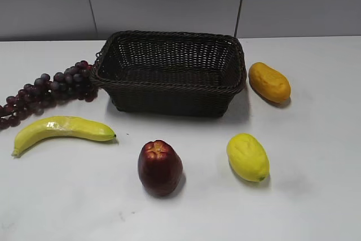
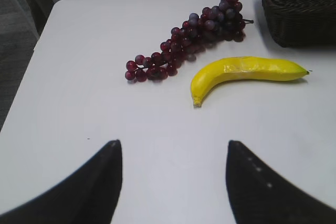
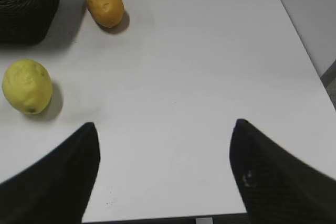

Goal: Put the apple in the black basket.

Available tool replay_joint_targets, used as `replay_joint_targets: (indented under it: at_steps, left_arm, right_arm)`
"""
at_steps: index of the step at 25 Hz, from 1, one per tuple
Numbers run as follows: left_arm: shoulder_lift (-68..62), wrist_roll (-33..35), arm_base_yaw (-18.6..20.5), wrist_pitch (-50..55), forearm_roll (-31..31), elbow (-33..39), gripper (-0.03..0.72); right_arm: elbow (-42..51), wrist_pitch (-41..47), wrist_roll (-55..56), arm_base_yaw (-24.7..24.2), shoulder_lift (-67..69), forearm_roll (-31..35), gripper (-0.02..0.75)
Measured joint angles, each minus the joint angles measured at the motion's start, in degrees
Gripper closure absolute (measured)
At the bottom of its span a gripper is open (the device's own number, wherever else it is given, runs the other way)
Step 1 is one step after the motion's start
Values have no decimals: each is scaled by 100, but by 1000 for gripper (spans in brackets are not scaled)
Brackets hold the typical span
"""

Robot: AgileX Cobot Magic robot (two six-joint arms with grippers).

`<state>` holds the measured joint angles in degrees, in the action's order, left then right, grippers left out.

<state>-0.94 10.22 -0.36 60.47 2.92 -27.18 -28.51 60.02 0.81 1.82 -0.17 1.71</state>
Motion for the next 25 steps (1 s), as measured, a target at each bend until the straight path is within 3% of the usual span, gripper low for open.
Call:
replay_joint_targets:
  at_steps: [14, 25]
  left_arm:
    - [0, 0, 0, 0, 0, 0, 243]
    - [0, 0, 0, 0, 0, 0, 282]
  right_arm:
    - [0, 0, 0, 0, 61, 0, 154]
    - [-681, 198, 0, 0, 2443, 99, 155]
